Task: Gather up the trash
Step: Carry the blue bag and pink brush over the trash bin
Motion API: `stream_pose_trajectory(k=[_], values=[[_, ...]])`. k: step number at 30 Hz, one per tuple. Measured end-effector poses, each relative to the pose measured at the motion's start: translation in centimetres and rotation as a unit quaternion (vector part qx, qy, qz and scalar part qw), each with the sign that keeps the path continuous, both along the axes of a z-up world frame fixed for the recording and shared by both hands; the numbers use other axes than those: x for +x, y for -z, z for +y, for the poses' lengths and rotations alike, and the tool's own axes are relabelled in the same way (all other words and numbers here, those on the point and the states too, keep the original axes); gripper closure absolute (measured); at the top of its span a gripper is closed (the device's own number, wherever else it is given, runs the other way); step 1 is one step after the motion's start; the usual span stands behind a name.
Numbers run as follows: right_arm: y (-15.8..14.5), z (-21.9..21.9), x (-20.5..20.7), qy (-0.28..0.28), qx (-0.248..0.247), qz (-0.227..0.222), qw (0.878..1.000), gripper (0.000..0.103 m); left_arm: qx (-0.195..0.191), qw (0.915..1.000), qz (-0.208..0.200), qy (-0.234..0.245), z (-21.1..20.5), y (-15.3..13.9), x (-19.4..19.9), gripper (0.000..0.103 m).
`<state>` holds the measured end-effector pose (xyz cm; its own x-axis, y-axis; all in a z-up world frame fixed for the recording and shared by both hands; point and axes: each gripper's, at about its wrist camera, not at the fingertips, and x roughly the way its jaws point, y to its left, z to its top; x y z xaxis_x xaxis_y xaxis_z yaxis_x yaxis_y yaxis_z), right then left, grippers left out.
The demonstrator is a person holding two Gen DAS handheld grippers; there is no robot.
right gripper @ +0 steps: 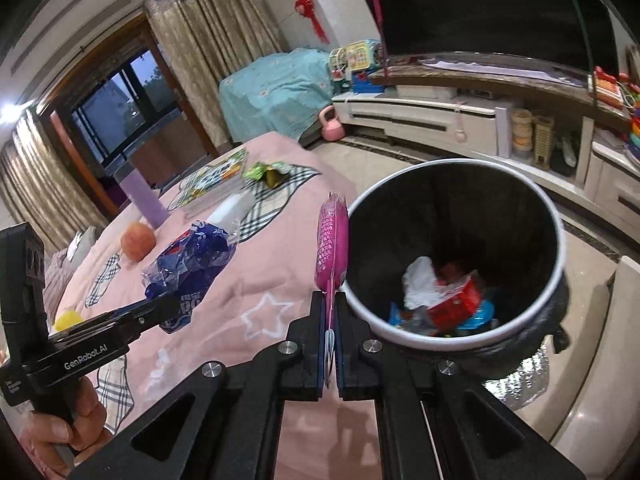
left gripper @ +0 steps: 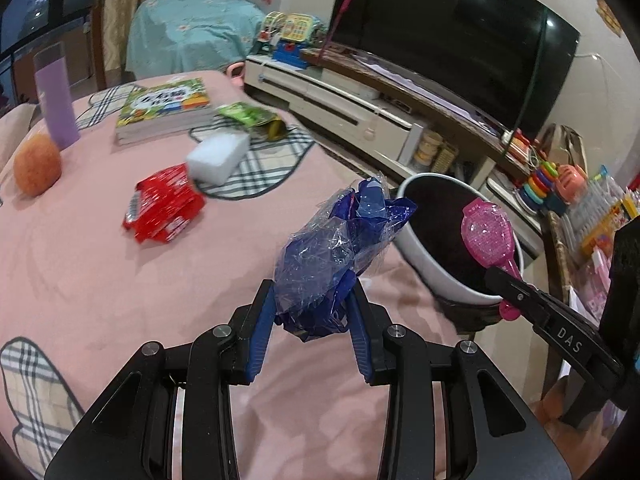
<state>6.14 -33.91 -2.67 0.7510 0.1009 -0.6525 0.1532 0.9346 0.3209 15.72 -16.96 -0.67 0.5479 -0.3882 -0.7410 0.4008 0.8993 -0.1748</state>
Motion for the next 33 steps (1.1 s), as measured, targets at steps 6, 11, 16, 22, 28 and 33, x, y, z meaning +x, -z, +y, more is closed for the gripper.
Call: stream_pose_trajectory(k=[6, 11, 16, 22, 28, 33], values=[[-0.3, -2.0, -0.8, 0.020, -0.001, -0.005, 1.000, 0.099, 0.004, 0.9997, -0.009, 0.020, -2.3, -0.7, -0.3, 0.069], [-0.3, -3.4, -1.2, 0.034, -0.001, -0.005, 0.999, 0.099, 0.008, 0.9993, -0.014, 0.035, -4.1, -1.1, -0.3, 0.069], [-0.3, -4.6, -1.4, 0.043, -0.003, -0.004, 0.999, 0.099, 0.014, 0.9984, -0.017, 0.053, -6.0, -1.3, -0.2, 0.069], [-0.2, -5.9, -1.4, 0.053, -0.001, -0.002, 0.999, 0.099, 0.022, 0.9970, -0.020, 0.071, -8.1, -1.1, -0.2, 0.069], [-0.2, -6.8, -1.2, 0.058, -0.002, 0.000, 0.998, 0.099, 0.026, 0.9962, -0.017, 0.081, -9.6, -0.8, 0.0, 0.069], [0.0, -7.4, -0.7, 0.060, -0.004, 0.005, 0.998, 0.099, 0.031, 0.9954, -0.015, 0.090, -10.6, -0.6, 0.4, 0.069]])
